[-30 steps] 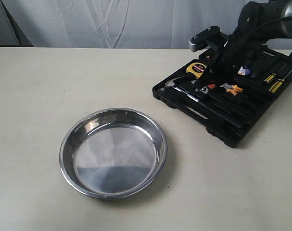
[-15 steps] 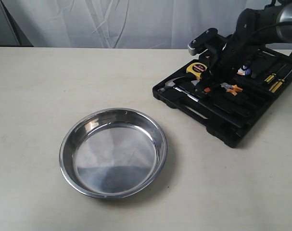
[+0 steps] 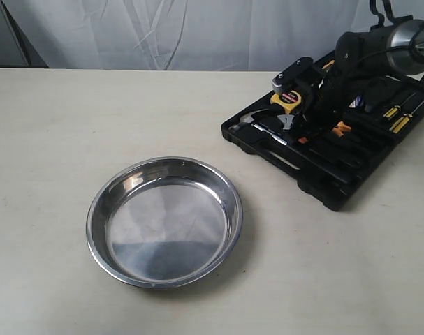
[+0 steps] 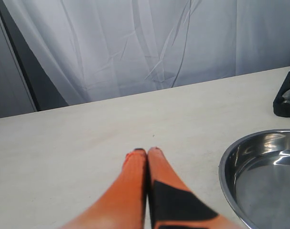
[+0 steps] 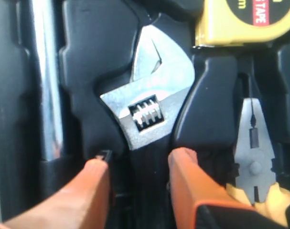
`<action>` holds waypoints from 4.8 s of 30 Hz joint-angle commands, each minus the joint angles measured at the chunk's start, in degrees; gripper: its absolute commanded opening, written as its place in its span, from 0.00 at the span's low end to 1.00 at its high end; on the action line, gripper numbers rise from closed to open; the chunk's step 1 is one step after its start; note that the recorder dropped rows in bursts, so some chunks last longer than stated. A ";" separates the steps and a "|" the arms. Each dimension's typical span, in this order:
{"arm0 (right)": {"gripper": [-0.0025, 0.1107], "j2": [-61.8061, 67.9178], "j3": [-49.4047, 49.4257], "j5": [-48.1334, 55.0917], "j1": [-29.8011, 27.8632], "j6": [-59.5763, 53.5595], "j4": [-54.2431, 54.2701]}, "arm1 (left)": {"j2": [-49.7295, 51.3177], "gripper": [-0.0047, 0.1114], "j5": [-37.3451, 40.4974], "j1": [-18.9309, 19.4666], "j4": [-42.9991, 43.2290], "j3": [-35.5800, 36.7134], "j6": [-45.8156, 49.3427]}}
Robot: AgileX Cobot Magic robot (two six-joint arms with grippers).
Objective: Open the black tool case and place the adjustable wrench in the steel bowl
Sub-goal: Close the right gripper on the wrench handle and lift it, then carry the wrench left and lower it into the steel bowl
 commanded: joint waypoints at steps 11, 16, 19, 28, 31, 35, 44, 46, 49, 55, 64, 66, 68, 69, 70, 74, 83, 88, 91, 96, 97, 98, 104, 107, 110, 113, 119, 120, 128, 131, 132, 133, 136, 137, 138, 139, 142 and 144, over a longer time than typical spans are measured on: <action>0.02 5.40 0.78 4.09 -0.21 1.77 -2.18 | 0.20 0.04 -0.31 -0.21 -0.23 -0.12 -0.30; 0.01 5.40 0.78 8.38 -0.21 1.88 1.56 | 0.20 0.04 -0.31 -0.21 -0.23 -0.12 -0.30; 0.01 5.40 0.78 10.96 -0.21 1.88 4.35 | 0.20 0.04 -0.31 -0.21 -0.23 -0.12 -0.30; 0.01 5.40 0.78 20.49 -0.11 -0.77 10.94 | 0.20 0.04 -0.31 -0.21 -0.23 -0.12 -0.30; 0.01 5.40 0.78 20.84 -0.11 -1.29 12.30 | 0.20 0.04 -0.31 -0.21 -0.23 -0.12 -0.30; 0.01 1.42 0.78 17.62 -0.11 -1.11 12.17 | 0.20 0.04 -0.31 -0.21 -0.23 -0.12 -0.30; 0.01 -7.63 0.78 15.25 -0.11 -0.62 11.93 | 0.20 0.04 -0.18 -0.21 -0.23 -0.12 -0.30; 0.01 -8.29 0.78 15.61 -0.11 -0.06 11.93 | 0.20 0.04 -0.18 -0.21 -0.23 -0.12 -0.30; 0.01 -8.94 0.78 17.05 -0.11 0.05 12.07 | 0.20 0.04 -0.18 -0.21 -0.23 -0.12 -0.30; 0.02 -7.57 0.78 17.81 -0.11 0.05 12.32 | 0.20 0.04 -0.18 -0.21 -0.23 -0.12 -0.30; 0.45 -5.25 0.78 10.46 -0.11 1.50 9.56 | 0.20 0.04 -0.18 -0.21 -0.23 -0.12 -0.30; 0.45 -3.01 0.78 10.40 -0.11 1.50 8.92 | 0.20 0.04 -0.18 -0.21 -0.23 -0.12 -0.30; 0.45 -0.85 0.78 10.51 -0.11 1.50 8.92 | 0.20 0.04 -0.30 -0.21 -0.23 -0.12 -0.30; 0.45 -0.13 0.78 10.51 -0.11 1.50 8.81 | 0.20 0.04 -0.30 -0.21 -0.23 -0.12 -0.30; 0.45 1.30 0.78 10.66 -0.11 1.50 8.72 | 0.20 0.04 -0.30 -0.21 -0.23 -0.12 -0.30; 0.04 3.68 0.78 14.09 -0.11 1.50 8.84 | 0.20 0.04 -0.30 -0.21 -0.23 -0.12 -0.30; 0.01 0.64 0.78 14.34 -0.11 1.50 11.75 | 0.20 0.04 -0.30 -0.21 -0.23 -0.12 -0.30; 0.01 -3.03 0.78 13.75 -0.11 1.50 11.75 | 0.20 0.04 -0.30 -0.21 -0.23 -0.12 -0.30; 0.01 -4.92 0.78 13.62 -0.11 1.50 11.90 | 0.20 0.04 -0.30 -0.21 -0.23 -0.12 -0.30; 0.01 -7.49 0.78 13.53 -0.11 1.50 11.90 | 0.20 0.04 -0.30 -0.21 -0.23 -0.12 -0.30; 0.01 -7.94 0.78 13.53 -0.11 1.50 11.90 | 0.20 0.04 -0.30 -0.21 -0.23 -0.12 -0.30; 0.01 -8.36 0.78 13.53 -0.11 1.50 11.90 | 0.20 0.04 -0.30 -0.21 -0.23 -0.12 -0.30; 0.01 -10.11 0.78 14.79 -0.11 1.50 16.27 | 0.20 0.04 -0.30 -0.21 -0.23 -0.12 -0.30; 0.01 -11.30 0.78 16.38 1.13 -0.81 21.19 | 0.20 0.04 -0.30 -0.21 -0.23 -0.12 -0.30; 0.01 -12.61 0.78 17.68 5.06 -4.13 24.56 | 0.20 0.04 -0.30 -0.21 -0.23 -0.12 -0.30; 0.01 -13.24 0.78 18.07 11.18 -3.88 24.19 | 0.20 0.04 -0.30 -0.21 -0.23 -0.12 -0.30; 0.01 -11.79 0.78 14.48 23.63 -0.95 21.98 | 0.20 0.04 -0.30 -0.21 -0.23 -0.12 -0.30; 0.01 -11.23 0.78 13.22 25.15 0.24 21.11 | 0.20 0.04 -0.30 -0.21 -0.23 -0.12 -0.30; 0.01 -6.05 0.78 4.34 29.98 3.45 24.15 | 0.20 0.04 -0.30 -0.21 -0.23 -0.12 -0.30; 0.01 -4.43 0.78 3.13 30.09 4.05 24.67 | 0.20 0.04 -0.30 -0.21 -0.23 -0.12 -0.30; 0.01 -3.80 0.78 3.13 30.09 4.05 25.18 | 0.20 0.04 -0.30 -0.21 -0.23 -0.12 -0.30; 0.01 -3.52 0.78 3.13 30.09 4.05 25.62 | 0.20 0.04 -0.30 -0.21 -0.23 -0.12 -0.30; 0.02 -2.78 0.78 3.26 30.09 4.05 25.72 | 0.20 0.04 -0.30 -0.21 -0.23 -0.12 -0.30; 0.02 -2.68 0.78 3.26 30.09 4.05 25.51 | 0.20 0.04 -0.30 -0.21 -0.23 -0.12 -0.30; 0.05 -2.54 0.78 3.16 30.09 4.05 25.42 | 0.20 0.04 -0.30 -0.21 -0.23 -0.12 -0.30; 0.08 -2.54 0.78 3.16 30.09 4.05 25.39 | 0.20 0.04 -0.30 -0.21 -0.23 -0.12 -0.30; 0.26 -2.54 0.78 2.91 30.09 4.05 25.39 | 0.20 0.04 -0.30 -0.21 -0.23 -0.12 -0.30; 0.40 -2.54 0.78 2.66 30.09 4.05 25.39 | 0.20 0.04 -0.30 -0.21 -0.23 -0.12 -0.30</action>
